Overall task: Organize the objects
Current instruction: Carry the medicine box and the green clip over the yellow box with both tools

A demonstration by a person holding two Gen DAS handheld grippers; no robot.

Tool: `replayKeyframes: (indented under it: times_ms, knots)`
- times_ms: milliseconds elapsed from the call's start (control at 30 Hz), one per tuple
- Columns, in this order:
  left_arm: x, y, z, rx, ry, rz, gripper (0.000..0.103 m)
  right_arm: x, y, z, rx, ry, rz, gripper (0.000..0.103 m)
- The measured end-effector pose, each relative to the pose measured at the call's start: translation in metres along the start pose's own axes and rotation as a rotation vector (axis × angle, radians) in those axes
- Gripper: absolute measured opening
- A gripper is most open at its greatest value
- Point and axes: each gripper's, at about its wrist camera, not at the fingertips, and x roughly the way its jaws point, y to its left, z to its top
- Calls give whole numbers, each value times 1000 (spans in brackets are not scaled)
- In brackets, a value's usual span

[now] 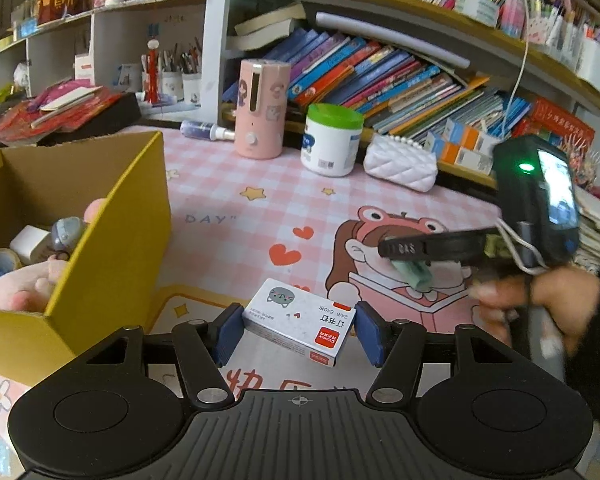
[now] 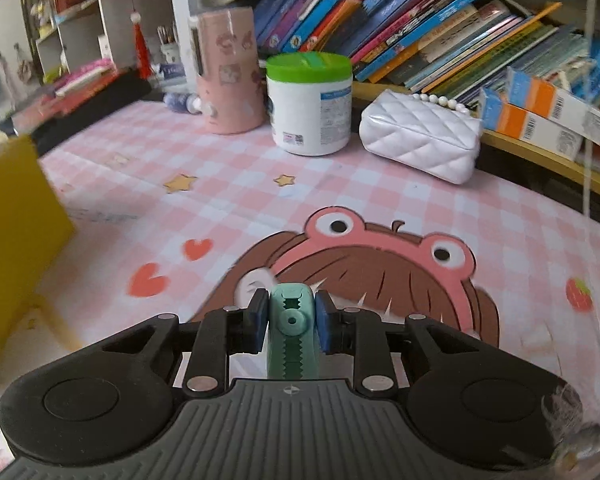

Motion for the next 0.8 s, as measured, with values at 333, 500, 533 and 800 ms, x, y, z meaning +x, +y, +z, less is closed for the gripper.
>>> replayKeyframes:
  times_ms: [333, 500, 533, 800]
  knots:
    - [-40, 23, -19, 2, -40, -77, 59, -94, 48, -40, 69, -9, -32, 23]
    - [-65, 44, -29, -3, -58, -87, 59, -125, 79, -63, 108, 19, -57, 23]
    - [-71, 49, -31, -8, -59, -84, 59, -130, 87, -68, 111, 26, -60, 23]
    - [-111, 97, -53, -50, -61, -35, 59, -163, 155, -96, 3, 18, -56, 23]
